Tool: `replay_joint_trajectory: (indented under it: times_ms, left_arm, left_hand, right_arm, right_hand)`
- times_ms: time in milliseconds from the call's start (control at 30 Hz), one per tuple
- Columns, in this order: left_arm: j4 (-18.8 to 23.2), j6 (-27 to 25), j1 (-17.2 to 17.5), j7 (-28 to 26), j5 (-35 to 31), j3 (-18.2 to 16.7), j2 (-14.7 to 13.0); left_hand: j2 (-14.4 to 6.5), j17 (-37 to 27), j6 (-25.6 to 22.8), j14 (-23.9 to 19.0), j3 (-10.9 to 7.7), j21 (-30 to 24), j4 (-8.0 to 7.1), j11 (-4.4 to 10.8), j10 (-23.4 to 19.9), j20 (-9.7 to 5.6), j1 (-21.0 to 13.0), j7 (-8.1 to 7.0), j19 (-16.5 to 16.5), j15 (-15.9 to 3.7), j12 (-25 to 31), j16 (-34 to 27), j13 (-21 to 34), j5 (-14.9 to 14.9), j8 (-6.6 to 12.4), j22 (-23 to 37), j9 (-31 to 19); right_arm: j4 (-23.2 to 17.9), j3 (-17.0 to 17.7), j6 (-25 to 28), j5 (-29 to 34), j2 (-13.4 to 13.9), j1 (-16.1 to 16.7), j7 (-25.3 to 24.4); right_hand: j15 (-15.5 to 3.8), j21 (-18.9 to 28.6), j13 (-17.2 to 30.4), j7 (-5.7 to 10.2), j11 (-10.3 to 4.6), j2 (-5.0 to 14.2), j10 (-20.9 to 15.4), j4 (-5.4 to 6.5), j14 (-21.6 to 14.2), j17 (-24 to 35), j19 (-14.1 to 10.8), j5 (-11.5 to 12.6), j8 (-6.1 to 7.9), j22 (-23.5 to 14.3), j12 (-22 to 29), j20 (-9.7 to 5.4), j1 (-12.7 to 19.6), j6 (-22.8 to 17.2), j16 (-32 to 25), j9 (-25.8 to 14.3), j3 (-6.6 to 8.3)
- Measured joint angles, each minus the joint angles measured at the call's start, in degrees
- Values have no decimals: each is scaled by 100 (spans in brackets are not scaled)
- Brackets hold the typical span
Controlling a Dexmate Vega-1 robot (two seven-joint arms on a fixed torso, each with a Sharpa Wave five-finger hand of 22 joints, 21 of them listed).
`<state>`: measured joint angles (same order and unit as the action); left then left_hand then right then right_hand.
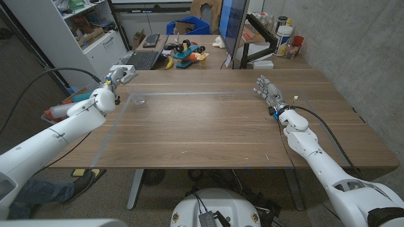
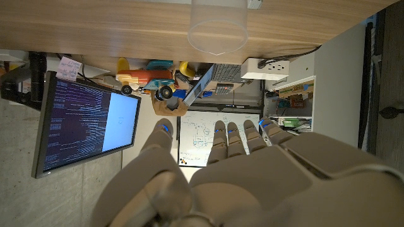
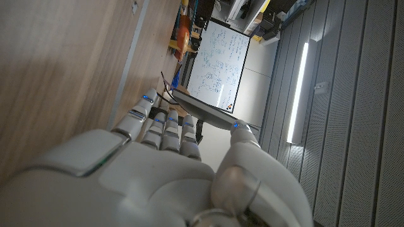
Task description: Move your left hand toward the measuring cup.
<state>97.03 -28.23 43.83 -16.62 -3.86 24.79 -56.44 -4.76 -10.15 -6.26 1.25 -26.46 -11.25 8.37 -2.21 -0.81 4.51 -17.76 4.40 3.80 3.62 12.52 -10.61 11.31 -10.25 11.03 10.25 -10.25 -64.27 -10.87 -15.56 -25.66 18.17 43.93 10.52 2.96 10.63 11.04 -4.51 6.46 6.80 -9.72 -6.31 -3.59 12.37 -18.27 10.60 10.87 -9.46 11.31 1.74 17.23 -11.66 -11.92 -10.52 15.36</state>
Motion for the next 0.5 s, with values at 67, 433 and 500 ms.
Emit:
replay_joint_trajectory:
  times_ms: [67,433,500]
  left_arm:
    - [-15,-15,-22,18,-8,12,0]
    - [-153,-124,-227,112,-158,193,0]
    - [-180,-137,-265,125,-193,228,4]
  left_hand:
    - [0,0,0,0,0,0,0,18,-18,0,0,0,0,0,0,0,0,0,0,0,0]
    - [0,0,-16,0,0,0,0,18,-18,0,0,-16,0,0,0,0,0,0,0,0,0]
    - [0,0,-31,-23,0,0,0,18,-18,0,0,-32,1,-23,0,0,0,0,0,0,0]
  right_arm:
    - [-3,0,0,7,0,0,-4]
    - [-95,0,0,18,19,36,-57]
    - [-105,0,0,18,23,45,-66]
  right_hand:
    - [0,0,0,0,0,0,0,0,0,0,0,0,0,0,0,0,0,0,0,0,0]
    - [0,0,0,0,0,0,0,0,0,0,0,0,0,0,0,0,0,0,0,0,0]
    - [0,0,0,0,0,0,0,0,0,0,0,0,0,0,0,0,0,0,0,0,0]
